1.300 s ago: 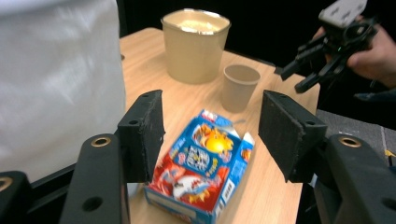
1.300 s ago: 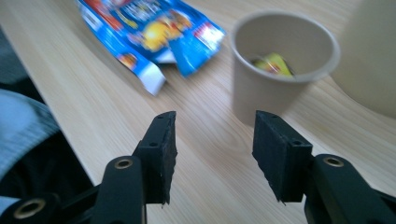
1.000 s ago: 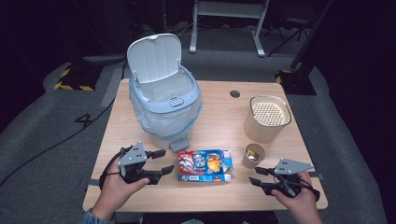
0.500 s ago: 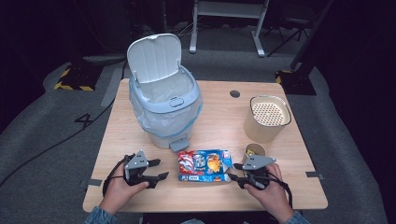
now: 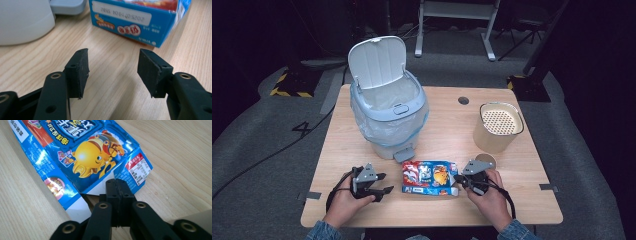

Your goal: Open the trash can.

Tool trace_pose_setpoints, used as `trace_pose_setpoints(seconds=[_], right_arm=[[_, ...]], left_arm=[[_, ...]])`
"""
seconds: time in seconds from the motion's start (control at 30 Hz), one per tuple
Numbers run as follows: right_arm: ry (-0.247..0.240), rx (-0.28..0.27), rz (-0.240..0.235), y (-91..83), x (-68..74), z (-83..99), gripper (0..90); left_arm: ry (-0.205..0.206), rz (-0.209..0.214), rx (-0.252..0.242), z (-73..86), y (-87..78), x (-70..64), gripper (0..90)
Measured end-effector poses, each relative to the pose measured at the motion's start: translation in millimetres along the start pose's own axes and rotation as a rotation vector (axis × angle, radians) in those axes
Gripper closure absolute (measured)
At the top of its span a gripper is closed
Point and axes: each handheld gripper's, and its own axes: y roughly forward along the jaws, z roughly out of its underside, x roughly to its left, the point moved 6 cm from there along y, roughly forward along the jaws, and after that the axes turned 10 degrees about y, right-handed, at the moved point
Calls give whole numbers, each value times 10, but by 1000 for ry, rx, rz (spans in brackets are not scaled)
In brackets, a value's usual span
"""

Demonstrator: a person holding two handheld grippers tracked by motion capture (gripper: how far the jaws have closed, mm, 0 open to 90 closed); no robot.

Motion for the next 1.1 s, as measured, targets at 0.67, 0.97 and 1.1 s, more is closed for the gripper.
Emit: trace_pose_setpoints(seconds=[0.67, 0.97, 1.1], right_arm=[[125, -122, -207, -545, 67, -292, 900], [114, -183, -239, -889, 81, -506, 900], [119, -200, -255, -975, 65, -572, 900]], left_arm=[[36, -29, 80, 47, 32, 74, 325], [33, -35, 80, 46, 37, 87, 311], [32, -35, 80, 46, 37, 86, 312]])
